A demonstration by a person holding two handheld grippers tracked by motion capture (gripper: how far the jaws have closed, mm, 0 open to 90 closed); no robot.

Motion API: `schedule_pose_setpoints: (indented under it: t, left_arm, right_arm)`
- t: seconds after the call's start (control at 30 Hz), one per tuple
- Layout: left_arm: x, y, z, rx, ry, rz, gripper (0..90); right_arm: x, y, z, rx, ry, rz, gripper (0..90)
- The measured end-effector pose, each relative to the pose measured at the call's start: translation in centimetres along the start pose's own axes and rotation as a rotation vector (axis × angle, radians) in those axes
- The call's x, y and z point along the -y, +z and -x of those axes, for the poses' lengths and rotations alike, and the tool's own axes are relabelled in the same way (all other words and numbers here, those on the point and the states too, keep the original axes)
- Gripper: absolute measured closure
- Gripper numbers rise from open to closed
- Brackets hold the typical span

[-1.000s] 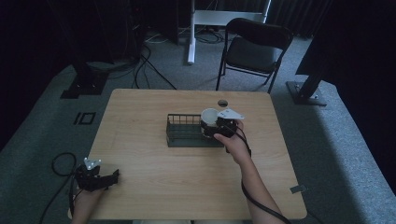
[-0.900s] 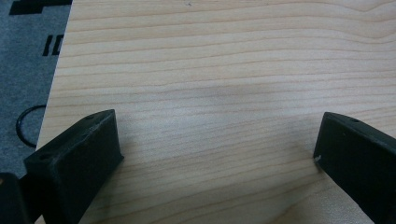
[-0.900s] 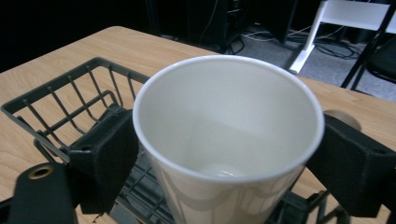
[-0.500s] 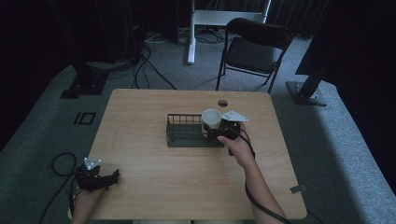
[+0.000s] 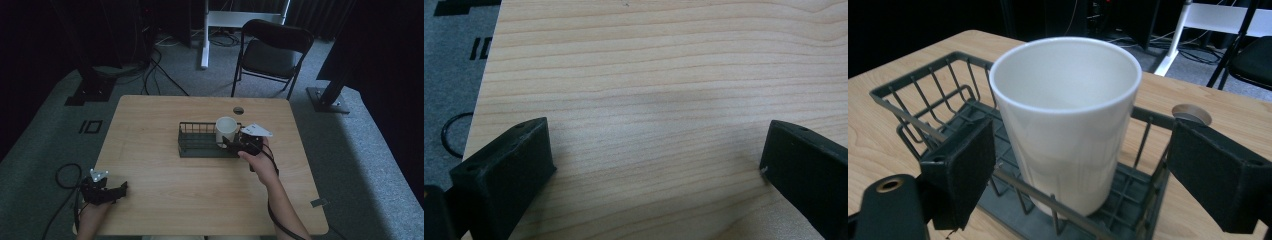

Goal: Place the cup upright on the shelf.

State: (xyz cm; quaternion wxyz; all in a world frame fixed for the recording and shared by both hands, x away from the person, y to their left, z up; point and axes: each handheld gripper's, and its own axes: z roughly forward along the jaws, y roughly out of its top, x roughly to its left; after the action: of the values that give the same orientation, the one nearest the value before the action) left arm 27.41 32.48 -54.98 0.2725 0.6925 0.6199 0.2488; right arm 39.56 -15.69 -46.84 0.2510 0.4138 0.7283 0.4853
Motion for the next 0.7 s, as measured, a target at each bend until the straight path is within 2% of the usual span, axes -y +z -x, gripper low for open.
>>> schedule_pose_setpoints:
  t: [0.43,0.7]
  left_arm:
    - [0.0,0.0,0.0,0.0,0.0,0.0,0.7]
    - [0.0,0.0,0.0,0.0,0.0,0.0,0.7]
  right_arm:
    - [1.5,-1.3,0.8,0.008,0.005,-0.004,12.4]
    - [3.1,-2.1,1.3,0.009,0.017,-0.013,12.4]
